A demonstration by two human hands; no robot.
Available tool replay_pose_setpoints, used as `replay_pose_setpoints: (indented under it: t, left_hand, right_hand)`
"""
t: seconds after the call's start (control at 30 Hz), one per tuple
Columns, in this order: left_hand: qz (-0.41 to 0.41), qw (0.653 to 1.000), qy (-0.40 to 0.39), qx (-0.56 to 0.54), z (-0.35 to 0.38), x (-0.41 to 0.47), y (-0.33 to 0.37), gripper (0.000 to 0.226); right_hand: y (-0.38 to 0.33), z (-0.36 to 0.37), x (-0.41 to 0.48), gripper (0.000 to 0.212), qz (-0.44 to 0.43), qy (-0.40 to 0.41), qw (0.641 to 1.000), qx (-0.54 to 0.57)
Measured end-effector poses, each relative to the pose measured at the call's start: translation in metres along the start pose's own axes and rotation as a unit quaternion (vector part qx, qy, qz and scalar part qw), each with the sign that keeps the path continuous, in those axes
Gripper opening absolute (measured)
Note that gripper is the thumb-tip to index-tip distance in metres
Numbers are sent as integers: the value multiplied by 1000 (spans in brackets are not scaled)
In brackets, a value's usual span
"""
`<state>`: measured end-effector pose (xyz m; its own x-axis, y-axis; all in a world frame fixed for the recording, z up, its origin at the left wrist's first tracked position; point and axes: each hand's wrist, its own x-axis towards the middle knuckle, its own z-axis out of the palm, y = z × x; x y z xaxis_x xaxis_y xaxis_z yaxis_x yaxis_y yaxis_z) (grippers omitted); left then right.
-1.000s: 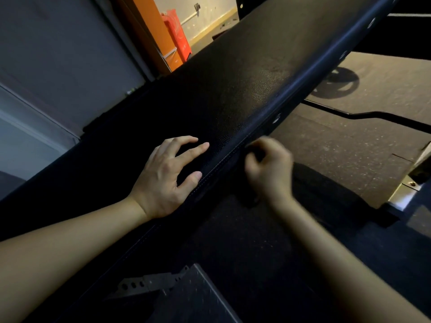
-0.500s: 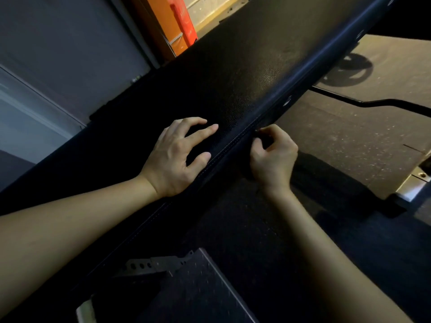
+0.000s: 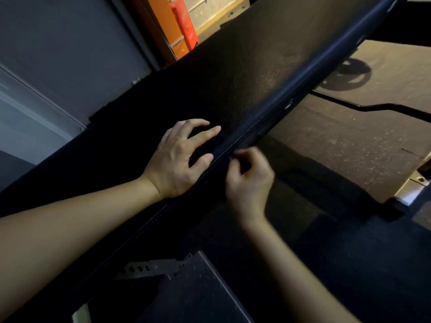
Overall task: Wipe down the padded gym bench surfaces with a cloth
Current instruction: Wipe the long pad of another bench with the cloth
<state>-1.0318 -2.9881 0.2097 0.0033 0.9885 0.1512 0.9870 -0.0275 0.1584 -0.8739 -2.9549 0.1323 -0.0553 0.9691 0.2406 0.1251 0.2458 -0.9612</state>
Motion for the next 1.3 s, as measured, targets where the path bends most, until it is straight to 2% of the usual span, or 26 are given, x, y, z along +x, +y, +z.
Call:
replay_pose_setpoints:
  t: [0.1, 0.13, 0.17, 0.27, 0.37, 0.43, 0.5, 0.57, 0.6, 0.8, 0.9, 1.07, 1.17, 1.2, 1.3]
  left_hand:
    - [2, 1000, 2, 1, 0, 1, -1, 58]
    - [3, 1000, 1, -1, -1, 0, -1, 58]
    - [3, 1000, 0, -3, -1, 0, -1, 58]
    - [-2, 1000, -6, -5, -1, -1, 0, 58]
    - [-4, 1000, -6, -6, 0, -1, -1, 58]
    - [-6, 1000, -5, -8, 0, 0, -1, 58]
    - [-6, 1000, -3, -9, 0, 0, -1, 58]
    - [-4, 1000, -1, -12, 1, -1, -1, 58]
    - [-4, 1000, -1, -13, 0, -1, -1, 58]
    - [-5, 1000, 0, -19, 0, -1, -2, 59]
    - [-6, 1000, 1, -18, 0, 0, -2, 59]
    - [-7, 1000, 2, -15, 0, 0, -1, 60]
    - [-3, 1000, 0, -11, 0, 0, -1, 60]
    - [-2, 1000, -2, -11, -1, 0, -1, 60]
    - [-7, 1000, -4, -12, -1, 0, -1, 60]
  right_hand:
    - [-9, -3, -33, 5, -4, -164, 984, 72]
    - [-4, -9, -27, 4, 9, -180, 980, 85]
    - [3, -16, -15, 5, 23, -160, 983, 85]
    - [17, -45, 37, 9, 84, -13, 993, 83]
    - [26, -64, 80, 23, 169, 76, 975, 125]
    - [26, -66, 100, 34, 226, 144, 940, 210]
    - [18, -61, 110, 37, 304, 210, 867, 335]
    - [9, -51, 106, 38, 365, 217, 796, 431]
    - [8, -44, 100, 38, 376, 201, 788, 444]
    - [10, -43, 83, 35, 302, 100, 896, 309]
    - [17, -53, 89, 22, 234, 17, 951, 200]
    - [2, -34, 39, 8, 138, -76, 984, 89]
    - [-1, -25, 4, 10, 87, -164, 981, 51]
    - [3, -27, 9, 12, 78, -147, 985, 41]
    - [19, -39, 65, 11, 97, -2, 994, 39]
